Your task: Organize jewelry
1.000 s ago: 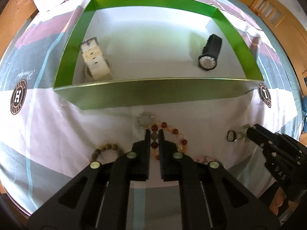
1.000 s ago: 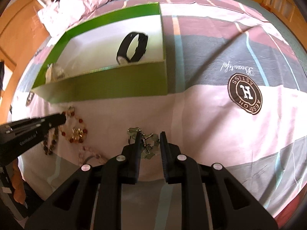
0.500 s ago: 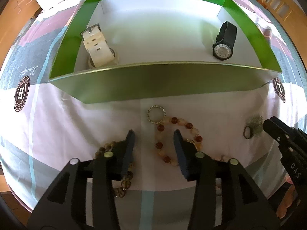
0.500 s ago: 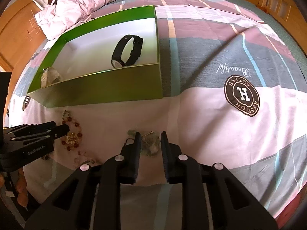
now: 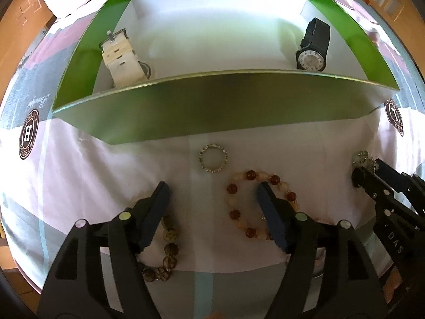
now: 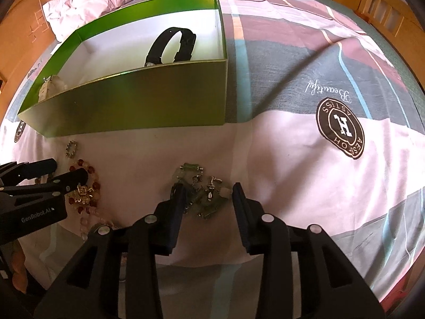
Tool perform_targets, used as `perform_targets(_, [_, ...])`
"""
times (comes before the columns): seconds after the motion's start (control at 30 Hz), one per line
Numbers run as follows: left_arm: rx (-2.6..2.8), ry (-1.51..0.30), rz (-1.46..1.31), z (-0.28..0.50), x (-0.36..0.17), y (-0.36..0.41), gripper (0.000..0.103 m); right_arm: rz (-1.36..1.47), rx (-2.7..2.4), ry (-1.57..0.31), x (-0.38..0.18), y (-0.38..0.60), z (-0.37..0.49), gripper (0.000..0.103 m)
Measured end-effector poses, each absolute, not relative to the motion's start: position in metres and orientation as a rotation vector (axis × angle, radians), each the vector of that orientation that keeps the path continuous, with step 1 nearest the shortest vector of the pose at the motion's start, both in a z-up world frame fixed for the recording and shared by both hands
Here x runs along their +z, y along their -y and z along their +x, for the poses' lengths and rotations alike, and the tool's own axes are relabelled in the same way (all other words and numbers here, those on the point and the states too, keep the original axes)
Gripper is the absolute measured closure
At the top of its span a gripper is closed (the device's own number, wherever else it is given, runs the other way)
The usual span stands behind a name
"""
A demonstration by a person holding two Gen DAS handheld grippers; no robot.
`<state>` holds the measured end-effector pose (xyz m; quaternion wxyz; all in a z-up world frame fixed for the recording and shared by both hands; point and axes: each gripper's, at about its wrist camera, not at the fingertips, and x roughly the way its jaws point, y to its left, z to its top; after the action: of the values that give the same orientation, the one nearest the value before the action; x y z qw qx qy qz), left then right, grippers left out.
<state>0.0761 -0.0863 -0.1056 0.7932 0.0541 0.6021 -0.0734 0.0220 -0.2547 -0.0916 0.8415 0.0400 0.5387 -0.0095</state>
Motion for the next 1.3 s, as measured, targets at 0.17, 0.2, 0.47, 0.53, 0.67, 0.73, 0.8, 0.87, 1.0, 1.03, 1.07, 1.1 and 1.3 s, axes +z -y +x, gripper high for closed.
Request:
perform_targets(0.17, [-0.177, -1.284, 0.091, 0.077, -0.106, 0.079, 0.033, 0.096, -0.002, -1.119, -0.087, 0.253, 0.021, 0.075])
perform_targets(0.2, [-0.164, -1.274, 0.080, 0.078, -0.103, 0.074, 0.055, 0.101, 0.003, -1.112, -0.085, 0.253, 0.021, 0.078])
perform_targets(0.47, [-0.209, -1.282, -0.172, 0.091, -0.088, 0.026, 0.096, 0.165, 0.019, -1.022, -0.059, 0.266, 0.014, 0.080])
perform_targets(0.53, [-0.208, -1.271, -0.180, 0.092, -0.085, 0.021, 0.096, 0.181, 0.015, -1.008, -0.056, 0.269, 0.013, 0.080])
perform_targets(0.67, [-0.209, -1.273, -0.190, 0.084, -0.078, 0.014, 0.096, 0.230, 0.008, -1.005, -0.054, 0.279, 0.014, 0.080])
perform_targets(0.73, [-0.209, -1.273, -0.186, 0.085, -0.078, 0.013, 0.096, 0.252, 0.003, -1.009, -0.055, 0.282, 0.013, 0.080])
perform_targets(0.8, [-0.211, -1.271, -0.181, 0.082, -0.077, 0.014, 0.096, 0.276, 0.005, -1.027, -0.058, 0.283, 0.015, 0.079])
perform_targets(0.87, [-0.213, -1.271, -0.170, 0.078, -0.075, 0.012, 0.096, 0.299, 0.018, -1.046, -0.063, 0.283, 0.017, 0.074])
perform_targets(1.0, [-0.224, -1.276, -0.149, 0.076, -0.076, 0.019, 0.096, 0.224, 0.021, -1.069, -0.070, 0.269, 0.020, 0.068])
perform_targets(1.03, [-0.226, -1.278, -0.145, 0.076, -0.076, 0.022, 0.096, 0.208, 0.017, -1.070, -0.072, 0.267, 0.021, 0.067])
perform_targets(1.07, [-0.227, -1.282, -0.137, 0.075, -0.078, 0.024, 0.096, 0.201, 0.013, -1.074, -0.074, 0.266, 0.021, 0.067])
perform_targets(1.1, [-0.226, -1.285, -0.130, 0.076, -0.079, 0.027, 0.096, 0.199, 0.008, -1.079, -0.076, 0.265, 0.022, 0.067])
perform_targets(1.3, [-0.220, -1.280, -0.097, 0.074, -0.078, 0.032, 0.080, 0.185, -0.007, -1.100, -0.086, 0.265, 0.026, 0.068])
